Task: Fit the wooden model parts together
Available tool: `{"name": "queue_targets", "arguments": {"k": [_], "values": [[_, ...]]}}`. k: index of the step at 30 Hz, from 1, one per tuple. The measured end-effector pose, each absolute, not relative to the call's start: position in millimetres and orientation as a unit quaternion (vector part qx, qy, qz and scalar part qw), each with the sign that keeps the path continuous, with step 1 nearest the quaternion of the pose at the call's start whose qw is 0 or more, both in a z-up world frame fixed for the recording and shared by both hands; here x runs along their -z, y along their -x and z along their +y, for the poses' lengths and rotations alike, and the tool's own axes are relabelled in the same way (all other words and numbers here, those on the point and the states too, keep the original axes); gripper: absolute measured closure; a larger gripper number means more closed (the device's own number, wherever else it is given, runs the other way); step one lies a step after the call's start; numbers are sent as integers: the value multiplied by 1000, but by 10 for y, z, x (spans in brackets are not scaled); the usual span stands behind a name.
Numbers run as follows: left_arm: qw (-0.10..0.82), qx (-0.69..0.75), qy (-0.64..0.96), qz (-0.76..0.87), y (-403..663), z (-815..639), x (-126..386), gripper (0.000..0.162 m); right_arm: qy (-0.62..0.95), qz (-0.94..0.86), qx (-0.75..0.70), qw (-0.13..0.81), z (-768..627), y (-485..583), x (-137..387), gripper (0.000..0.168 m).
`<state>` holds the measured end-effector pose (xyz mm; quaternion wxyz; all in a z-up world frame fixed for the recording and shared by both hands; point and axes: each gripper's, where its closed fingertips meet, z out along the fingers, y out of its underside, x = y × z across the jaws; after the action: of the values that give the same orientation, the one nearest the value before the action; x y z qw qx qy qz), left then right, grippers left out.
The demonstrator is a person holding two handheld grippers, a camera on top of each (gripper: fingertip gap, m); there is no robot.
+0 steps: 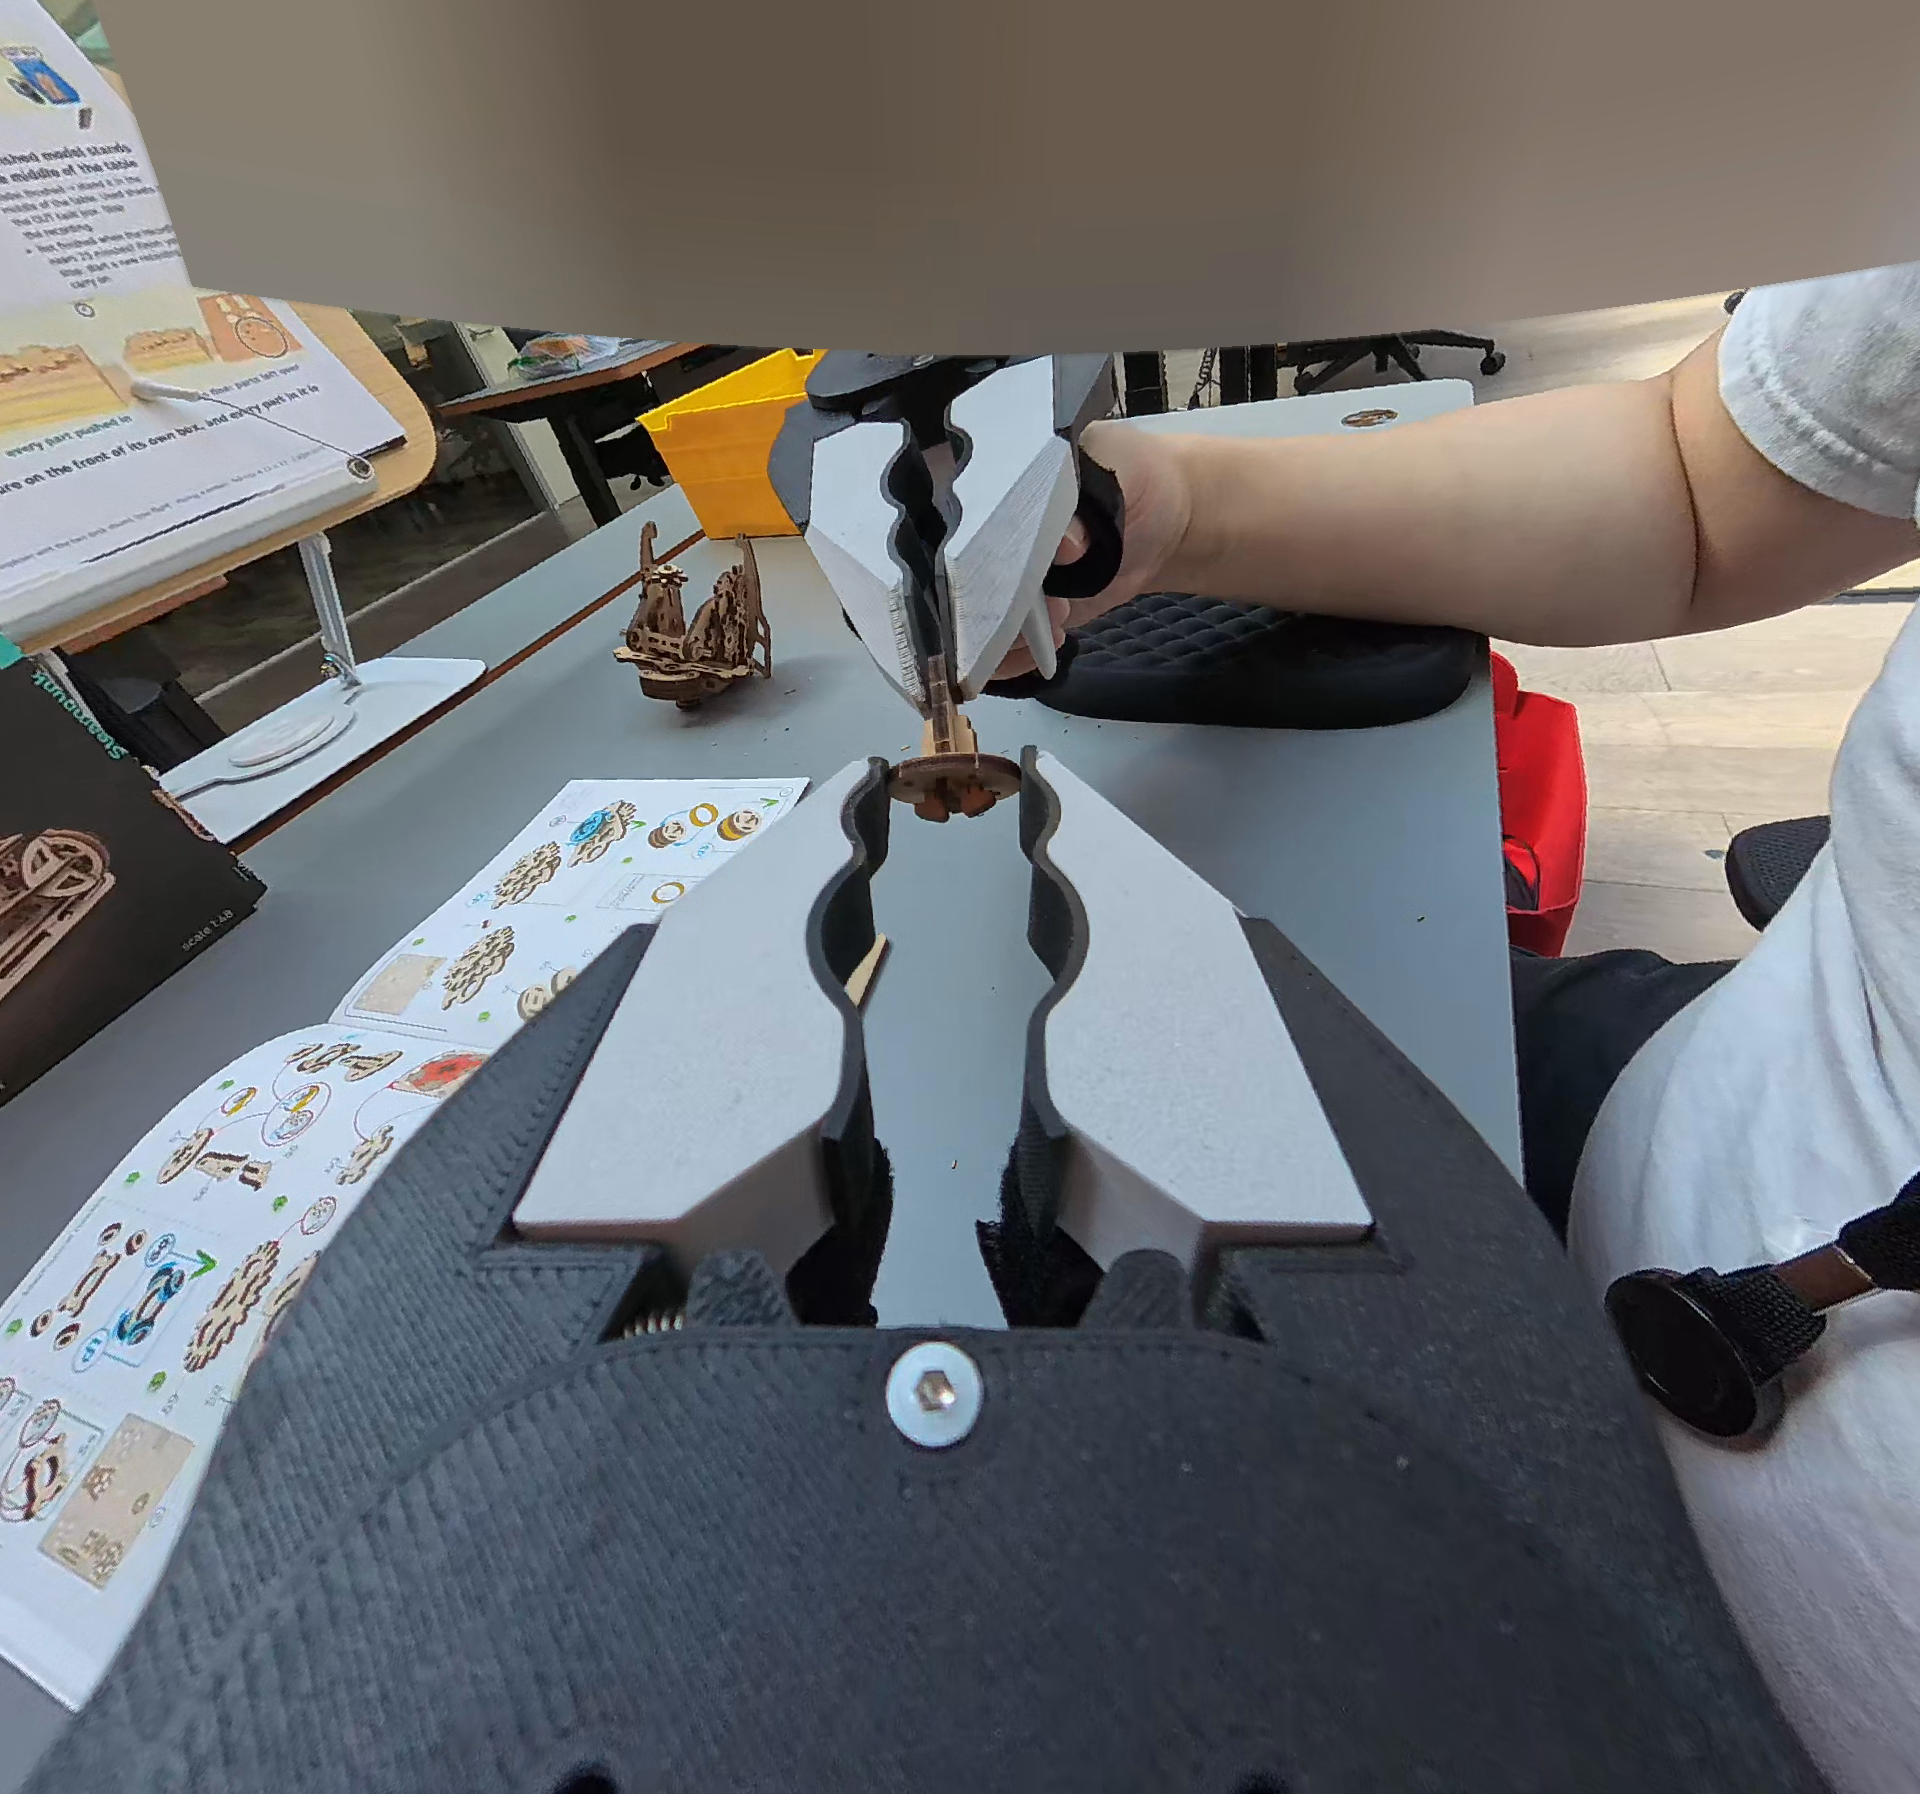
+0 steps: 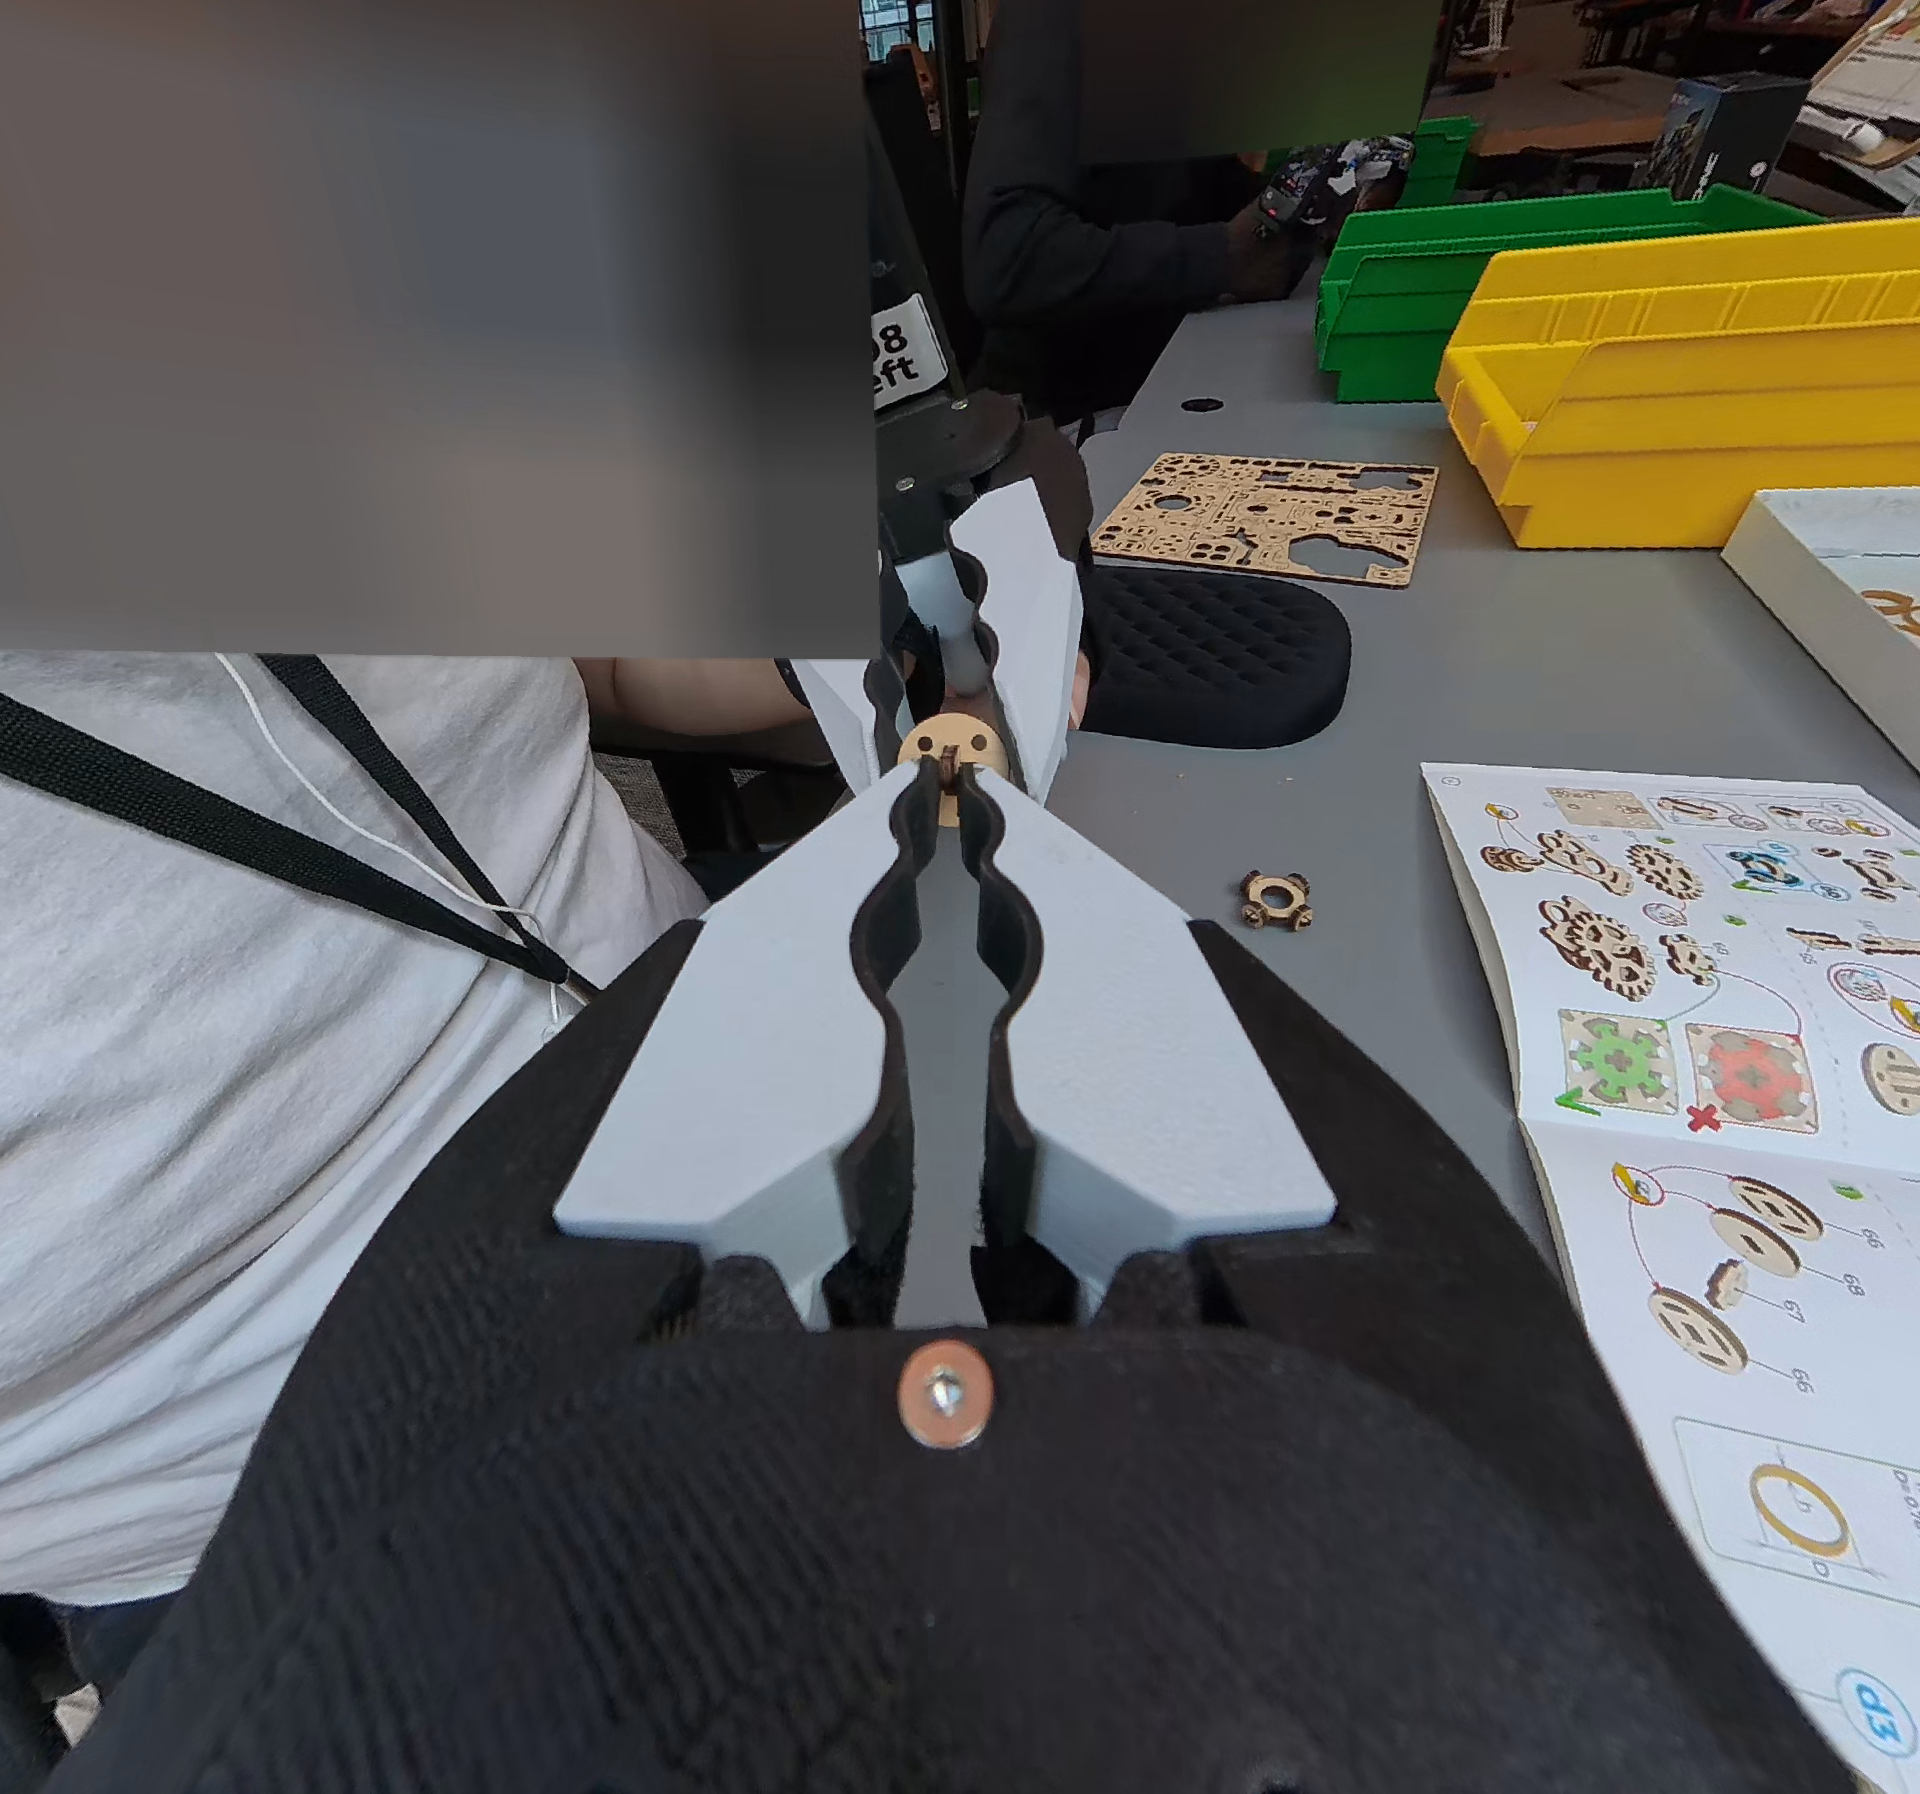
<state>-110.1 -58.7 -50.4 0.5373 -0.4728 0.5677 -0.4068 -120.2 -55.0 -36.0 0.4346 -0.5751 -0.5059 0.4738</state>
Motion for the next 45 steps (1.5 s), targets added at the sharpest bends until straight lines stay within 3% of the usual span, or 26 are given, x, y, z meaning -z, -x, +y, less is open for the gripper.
{"name": "queue_targets", "arguments": {"k": [4, 7, 32, 36, 41, 45], "values": [[532, 407, 480, 566, 1114, -569, 557, 139, 580, -500, -477, 431, -532, 1225, 375, 161], [529, 410, 481, 566, 1122, -574, 576, 139, 589, -507, -463, 427, -519, 1234, 436, 167], [539, 382, 482, 576, 1133, -614, 639, 139, 592, -549, -409, 425, -576, 1248, 517, 167], [539, 358, 516, 561, 1238, -496, 807, 118, 647, -564, -344, 380, -438, 1155, 740, 167], [553, 390, 520, 520, 1459, -427, 705, 127, 722, -623, -206, 220, -383, 1071, 1199, 167], [535, 405, 534, 514, 1537, -397, 715, 123, 722, -656, -135, 173, -358, 1118, 1158, 168]]}}
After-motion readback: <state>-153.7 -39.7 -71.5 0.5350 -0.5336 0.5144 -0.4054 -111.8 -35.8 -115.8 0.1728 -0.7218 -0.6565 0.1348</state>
